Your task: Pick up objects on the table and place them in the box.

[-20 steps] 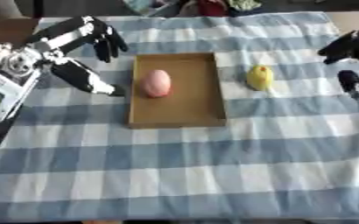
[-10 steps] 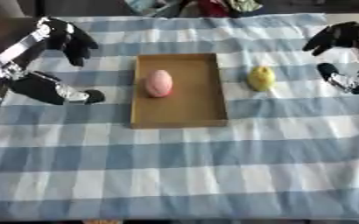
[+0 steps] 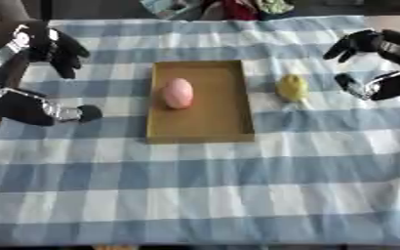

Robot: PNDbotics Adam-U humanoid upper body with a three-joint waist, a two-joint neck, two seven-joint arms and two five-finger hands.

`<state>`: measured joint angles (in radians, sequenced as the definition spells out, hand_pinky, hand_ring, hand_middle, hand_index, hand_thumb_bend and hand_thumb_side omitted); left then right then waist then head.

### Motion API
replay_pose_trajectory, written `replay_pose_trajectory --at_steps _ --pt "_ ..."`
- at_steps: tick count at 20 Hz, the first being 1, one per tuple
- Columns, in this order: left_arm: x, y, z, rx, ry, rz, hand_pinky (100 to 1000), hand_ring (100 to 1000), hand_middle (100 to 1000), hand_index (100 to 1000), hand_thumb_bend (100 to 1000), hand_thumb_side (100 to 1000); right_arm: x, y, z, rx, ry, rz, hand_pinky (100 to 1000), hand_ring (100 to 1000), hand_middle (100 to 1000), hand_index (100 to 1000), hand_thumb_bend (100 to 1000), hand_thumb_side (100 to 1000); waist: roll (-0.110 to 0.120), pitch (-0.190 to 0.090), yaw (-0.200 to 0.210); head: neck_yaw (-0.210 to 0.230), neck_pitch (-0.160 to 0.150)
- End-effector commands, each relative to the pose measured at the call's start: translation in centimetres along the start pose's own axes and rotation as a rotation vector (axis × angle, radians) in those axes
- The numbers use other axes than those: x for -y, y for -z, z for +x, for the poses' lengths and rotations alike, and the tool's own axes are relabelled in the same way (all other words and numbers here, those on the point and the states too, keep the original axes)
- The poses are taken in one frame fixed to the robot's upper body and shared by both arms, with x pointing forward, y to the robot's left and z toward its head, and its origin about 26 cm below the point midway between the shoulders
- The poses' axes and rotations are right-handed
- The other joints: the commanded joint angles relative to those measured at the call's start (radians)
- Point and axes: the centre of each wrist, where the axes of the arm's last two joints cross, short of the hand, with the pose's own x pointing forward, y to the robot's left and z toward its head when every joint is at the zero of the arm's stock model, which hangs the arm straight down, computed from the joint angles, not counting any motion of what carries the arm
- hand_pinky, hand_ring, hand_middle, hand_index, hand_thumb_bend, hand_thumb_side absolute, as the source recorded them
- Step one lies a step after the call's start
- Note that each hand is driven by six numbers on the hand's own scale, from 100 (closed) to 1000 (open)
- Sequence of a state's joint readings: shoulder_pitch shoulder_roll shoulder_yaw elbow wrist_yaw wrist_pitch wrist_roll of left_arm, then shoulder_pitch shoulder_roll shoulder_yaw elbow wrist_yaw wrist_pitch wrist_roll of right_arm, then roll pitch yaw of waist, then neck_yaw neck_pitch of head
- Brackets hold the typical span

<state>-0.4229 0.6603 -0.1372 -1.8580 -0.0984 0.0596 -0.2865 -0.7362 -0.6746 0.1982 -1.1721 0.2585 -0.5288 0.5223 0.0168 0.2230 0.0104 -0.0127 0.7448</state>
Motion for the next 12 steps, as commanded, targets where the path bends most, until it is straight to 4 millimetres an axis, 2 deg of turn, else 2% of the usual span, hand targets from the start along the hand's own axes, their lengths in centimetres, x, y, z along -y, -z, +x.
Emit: replay_pose_trajectory --at_steps 1,7,12 --pt "-0.9 -0.2 0.5 0.01 0.023 0.016 527 497 498 685 733 173 1.0 0.2 -0.5 -0.019 -0.06 -0.001 755 815 748 827 256 368 -0.001 -0.015 0.004 -0.006 -0.003" --pt "-0.7 -0.3 0.0 -0.004 0.011 0.014 527 497 498 686 734 169 0.4 1.1 -1.4 -0.046 -0.073 -0.008 755 815 748 827 343 421 0.003 -0.015 0.01 -0.009 -0.003" --pt "-0.4 -0.3 -0.2 -0.01 0.001 0.012 526 497 498 685 735 167 0.0 1.9 -1.9 -0.06 -0.073 -0.01 754 815 747 826 355 436 0.004 -0.014 0.013 -0.013 -0.001"
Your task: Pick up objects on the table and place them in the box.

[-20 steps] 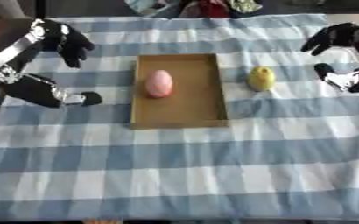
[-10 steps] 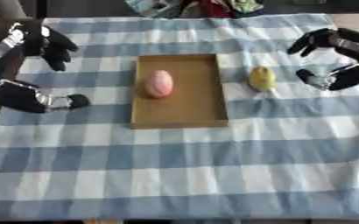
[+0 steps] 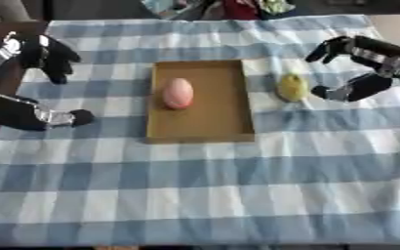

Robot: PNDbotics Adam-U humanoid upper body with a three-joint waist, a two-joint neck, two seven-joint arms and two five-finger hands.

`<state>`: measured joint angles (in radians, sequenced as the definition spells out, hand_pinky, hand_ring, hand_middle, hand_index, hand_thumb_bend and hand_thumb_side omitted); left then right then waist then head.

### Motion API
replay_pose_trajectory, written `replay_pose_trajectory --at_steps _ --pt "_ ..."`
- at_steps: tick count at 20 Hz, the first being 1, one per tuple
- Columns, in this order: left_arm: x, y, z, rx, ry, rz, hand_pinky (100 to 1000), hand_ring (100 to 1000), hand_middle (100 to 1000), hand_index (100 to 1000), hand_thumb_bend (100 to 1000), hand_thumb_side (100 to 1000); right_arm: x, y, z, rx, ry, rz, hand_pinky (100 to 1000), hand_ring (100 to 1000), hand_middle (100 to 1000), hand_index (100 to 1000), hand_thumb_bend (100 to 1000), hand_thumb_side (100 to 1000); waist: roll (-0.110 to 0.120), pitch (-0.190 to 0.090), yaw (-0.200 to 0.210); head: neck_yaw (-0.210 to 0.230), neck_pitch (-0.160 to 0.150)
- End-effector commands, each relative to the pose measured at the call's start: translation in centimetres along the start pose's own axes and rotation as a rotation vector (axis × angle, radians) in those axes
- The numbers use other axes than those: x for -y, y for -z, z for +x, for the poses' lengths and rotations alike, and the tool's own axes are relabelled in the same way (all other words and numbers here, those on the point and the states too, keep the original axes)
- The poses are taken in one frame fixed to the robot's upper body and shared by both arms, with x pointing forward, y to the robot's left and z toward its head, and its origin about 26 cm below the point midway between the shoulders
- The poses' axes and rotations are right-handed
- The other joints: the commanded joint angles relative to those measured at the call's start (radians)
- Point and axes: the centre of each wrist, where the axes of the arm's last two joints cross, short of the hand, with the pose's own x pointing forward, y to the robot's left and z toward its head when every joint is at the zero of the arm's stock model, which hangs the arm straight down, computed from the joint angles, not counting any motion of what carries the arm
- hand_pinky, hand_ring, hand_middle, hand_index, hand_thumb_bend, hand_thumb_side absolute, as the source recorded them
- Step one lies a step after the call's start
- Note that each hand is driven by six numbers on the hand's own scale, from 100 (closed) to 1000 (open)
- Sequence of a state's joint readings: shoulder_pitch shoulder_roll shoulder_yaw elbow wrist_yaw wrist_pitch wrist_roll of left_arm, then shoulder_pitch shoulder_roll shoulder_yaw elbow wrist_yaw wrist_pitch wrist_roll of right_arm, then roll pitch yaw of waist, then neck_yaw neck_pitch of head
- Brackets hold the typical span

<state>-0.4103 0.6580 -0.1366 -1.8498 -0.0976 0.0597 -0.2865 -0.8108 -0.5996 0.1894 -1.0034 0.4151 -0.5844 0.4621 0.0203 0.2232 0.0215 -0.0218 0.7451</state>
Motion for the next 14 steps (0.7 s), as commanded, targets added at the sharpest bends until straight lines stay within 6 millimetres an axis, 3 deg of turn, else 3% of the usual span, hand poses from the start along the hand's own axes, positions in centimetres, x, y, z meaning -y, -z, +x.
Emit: replay_pose_trajectory --at_steps 1,14 --pt "-0.7 -0.1 0.2 0.007 0.01 0.016 526 497 498 686 735 167 1.2 0.0 -0.3 -0.017 -0.029 -0.022 754 815 746 825 352 437 0.001 -0.015 0.002 -0.005 -0.001" --pt "-0.4 -0.1 -0.2 -0.002 -0.004 0.015 525 496 496 684 734 162 -0.5 1.2 -1.3 -0.077 0.006 -0.014 748 811 734 804 314 456 0.002 -0.016 0.012 -0.015 0.005"
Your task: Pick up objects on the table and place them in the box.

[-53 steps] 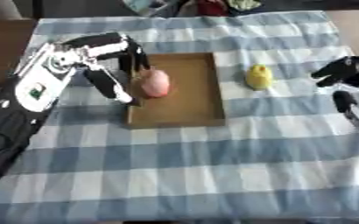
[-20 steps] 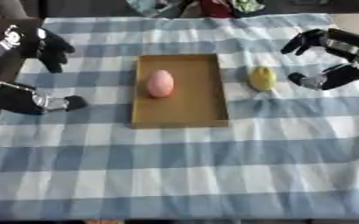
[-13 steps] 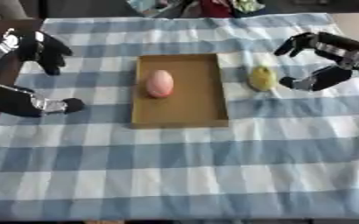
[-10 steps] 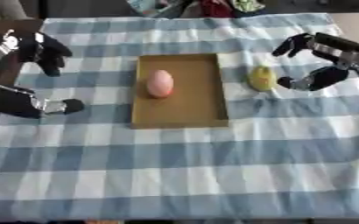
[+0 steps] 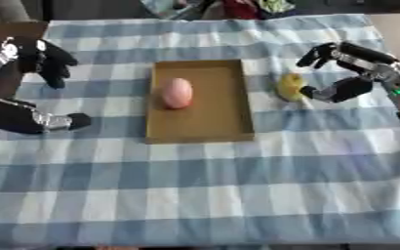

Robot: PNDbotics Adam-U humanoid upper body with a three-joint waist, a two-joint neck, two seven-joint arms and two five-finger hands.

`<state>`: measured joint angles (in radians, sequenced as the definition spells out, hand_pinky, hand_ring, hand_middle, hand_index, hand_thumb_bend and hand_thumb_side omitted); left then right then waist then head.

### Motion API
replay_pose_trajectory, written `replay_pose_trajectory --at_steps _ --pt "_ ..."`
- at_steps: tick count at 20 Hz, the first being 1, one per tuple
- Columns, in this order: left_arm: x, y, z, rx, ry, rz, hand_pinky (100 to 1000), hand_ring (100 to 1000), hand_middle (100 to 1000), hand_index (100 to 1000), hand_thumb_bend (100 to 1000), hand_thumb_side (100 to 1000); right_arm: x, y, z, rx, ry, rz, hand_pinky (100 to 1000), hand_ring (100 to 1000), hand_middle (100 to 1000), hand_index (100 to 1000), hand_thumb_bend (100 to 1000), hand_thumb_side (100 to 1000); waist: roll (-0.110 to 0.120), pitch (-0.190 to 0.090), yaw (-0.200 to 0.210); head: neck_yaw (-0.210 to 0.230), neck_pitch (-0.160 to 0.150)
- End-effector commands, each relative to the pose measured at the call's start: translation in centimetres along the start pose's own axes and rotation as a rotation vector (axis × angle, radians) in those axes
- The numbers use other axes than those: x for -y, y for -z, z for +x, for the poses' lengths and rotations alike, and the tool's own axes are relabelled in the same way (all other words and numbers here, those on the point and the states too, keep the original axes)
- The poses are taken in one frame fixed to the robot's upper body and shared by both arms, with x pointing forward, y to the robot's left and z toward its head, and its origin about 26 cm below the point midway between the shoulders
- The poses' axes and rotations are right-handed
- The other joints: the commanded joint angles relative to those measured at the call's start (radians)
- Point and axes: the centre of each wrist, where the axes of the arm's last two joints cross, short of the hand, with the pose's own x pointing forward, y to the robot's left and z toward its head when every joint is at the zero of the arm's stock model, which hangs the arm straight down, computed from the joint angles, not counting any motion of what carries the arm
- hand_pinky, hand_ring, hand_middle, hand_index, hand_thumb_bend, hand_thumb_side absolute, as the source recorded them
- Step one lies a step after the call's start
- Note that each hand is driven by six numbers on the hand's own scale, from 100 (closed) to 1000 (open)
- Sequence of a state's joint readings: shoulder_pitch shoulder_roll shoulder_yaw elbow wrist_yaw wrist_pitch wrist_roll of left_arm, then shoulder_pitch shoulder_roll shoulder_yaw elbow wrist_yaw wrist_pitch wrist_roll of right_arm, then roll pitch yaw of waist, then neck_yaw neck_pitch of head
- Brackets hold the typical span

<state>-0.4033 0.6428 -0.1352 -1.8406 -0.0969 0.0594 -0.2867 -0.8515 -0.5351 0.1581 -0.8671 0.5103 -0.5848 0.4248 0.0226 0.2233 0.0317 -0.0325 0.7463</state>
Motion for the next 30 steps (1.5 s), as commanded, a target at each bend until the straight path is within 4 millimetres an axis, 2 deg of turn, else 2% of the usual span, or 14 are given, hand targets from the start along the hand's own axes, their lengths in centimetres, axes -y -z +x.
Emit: replay_pose_trajectory --at_steps 1,11,17,21,26,30 --pt "-0.8 -0.1 0.2 0.006 0.015 0.015 525 496 496 684 735 162 1.3 0.0 -0.1 -0.011 -0.024 -0.024 748 811 732 802 314 456 -0.001 -0.016 0.002 -0.005 0.004" --pt "-0.6 -0.1 0.1 0.006 0.006 0.013 524 495 495 684 734 161 0.0 0.6 -0.4 -0.028 -0.024 -0.005 742 803 707 769 296 449 0.0 -0.017 0.011 -0.014 0.007" --pt "-0.6 -0.1 0.0 0.005 0.003 0.017 524 495 494 684 732 160 -0.6 0.6 -0.6 -0.044 -0.028 -0.028 732 783 648 719 262 412 0.001 -0.016 0.017 -0.017 0.008" --pt "-0.6 -0.1 0.1 0.007 0.002 0.018 523 494 494 683 731 160 -0.7 0.7 -0.6 -0.044 -0.036 -0.065 714 752 551 628 213 337 0.0 -0.016 0.019 -0.02 0.006" --pt "-0.7 -0.1 0.0 0.006 0.003 0.02 524 494 494 683 729 161 -0.6 0.6 -0.6 -0.041 -0.042 -0.149 667 687 415 477 108 210 0.0 -0.016 0.017 -0.02 0.007" --pt "-0.7 -0.1 0.0 0.006 0.005 0.022 525 494 493 683 723 162 0.3 0.6 -0.1 -0.008 -0.051 -0.216 656 672 393 458 100 174 -0.001 -0.017 0.014 -0.02 0.007"
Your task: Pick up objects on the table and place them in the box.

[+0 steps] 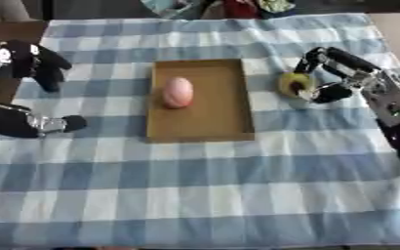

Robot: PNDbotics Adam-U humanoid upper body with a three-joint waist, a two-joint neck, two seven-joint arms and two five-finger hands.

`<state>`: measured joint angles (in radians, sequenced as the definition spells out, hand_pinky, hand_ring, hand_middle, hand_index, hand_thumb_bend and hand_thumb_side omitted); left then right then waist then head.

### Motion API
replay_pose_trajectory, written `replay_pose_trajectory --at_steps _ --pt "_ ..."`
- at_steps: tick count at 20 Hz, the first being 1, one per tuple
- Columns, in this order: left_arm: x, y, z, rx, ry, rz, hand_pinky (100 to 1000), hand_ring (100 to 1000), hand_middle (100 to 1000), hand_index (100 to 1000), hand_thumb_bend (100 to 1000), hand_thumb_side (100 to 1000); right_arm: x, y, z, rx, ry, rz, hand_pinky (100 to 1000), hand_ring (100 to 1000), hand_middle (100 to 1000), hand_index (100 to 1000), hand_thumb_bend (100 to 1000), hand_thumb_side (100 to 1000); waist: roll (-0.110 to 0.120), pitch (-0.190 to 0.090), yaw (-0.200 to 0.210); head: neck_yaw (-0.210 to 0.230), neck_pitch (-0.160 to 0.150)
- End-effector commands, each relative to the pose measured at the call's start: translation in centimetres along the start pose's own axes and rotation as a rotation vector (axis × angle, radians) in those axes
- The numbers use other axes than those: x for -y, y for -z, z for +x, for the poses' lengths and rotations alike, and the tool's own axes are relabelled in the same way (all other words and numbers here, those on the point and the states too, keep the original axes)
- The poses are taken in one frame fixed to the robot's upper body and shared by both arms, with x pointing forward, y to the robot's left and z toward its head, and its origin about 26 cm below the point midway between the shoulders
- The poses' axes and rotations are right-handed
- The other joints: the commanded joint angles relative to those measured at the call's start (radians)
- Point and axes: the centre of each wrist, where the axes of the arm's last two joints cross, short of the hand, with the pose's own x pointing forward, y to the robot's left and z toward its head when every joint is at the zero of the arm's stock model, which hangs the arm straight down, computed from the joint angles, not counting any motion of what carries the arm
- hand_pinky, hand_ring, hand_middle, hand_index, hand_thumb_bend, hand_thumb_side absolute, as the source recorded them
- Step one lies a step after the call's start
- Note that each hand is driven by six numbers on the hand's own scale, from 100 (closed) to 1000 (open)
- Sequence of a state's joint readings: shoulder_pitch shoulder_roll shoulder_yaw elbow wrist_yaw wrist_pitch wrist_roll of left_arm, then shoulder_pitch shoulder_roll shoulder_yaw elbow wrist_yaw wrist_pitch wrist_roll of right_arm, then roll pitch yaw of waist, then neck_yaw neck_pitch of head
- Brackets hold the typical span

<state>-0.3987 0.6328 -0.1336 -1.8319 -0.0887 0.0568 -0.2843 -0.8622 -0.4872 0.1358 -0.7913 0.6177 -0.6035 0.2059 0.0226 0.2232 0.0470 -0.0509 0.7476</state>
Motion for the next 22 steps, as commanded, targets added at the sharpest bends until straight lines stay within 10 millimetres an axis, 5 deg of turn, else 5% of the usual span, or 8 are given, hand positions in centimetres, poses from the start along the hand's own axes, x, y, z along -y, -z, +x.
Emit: replay_pose_trajectory --at_steps 1,6,13,22 --pt "-1.0 -0.1 0.4 0.01 0.026 0.019 526 493 493 683 721 162 2.7 0.1 0.5 0.041 -0.038 -0.078 655 670 391 456 100 170 -0.002 -0.017 -0.003 -0.001 0.006" --pt "-1.2 -0.2 0.4 0.011 0.031 0.024 526 492 492 681 716 167 5.1 0.8 2.3 0.139 -0.05 -0.128 654 666 392 460 100 142 -0.004 -0.018 -0.005 -0.001 0.006" --pt "-1.6 -0.2 0.6 0.018 0.039 0.044 528 493 492 681 714 172 8.3 3.4 7.3 0.356 -0.08 -0.122 661 666 401 471 100 125 -0.008 -0.024 -0.002 -0.009 0.006" --pt "-1.6 0.2 1.1 0.04 0.037 0.045 528 493 492 680 717 175 6.3 7.4 11.6 0.522 -0.091 0.049 669 675 413 486 104 173 -0.009 -0.028 0.011 -0.027 0.004"
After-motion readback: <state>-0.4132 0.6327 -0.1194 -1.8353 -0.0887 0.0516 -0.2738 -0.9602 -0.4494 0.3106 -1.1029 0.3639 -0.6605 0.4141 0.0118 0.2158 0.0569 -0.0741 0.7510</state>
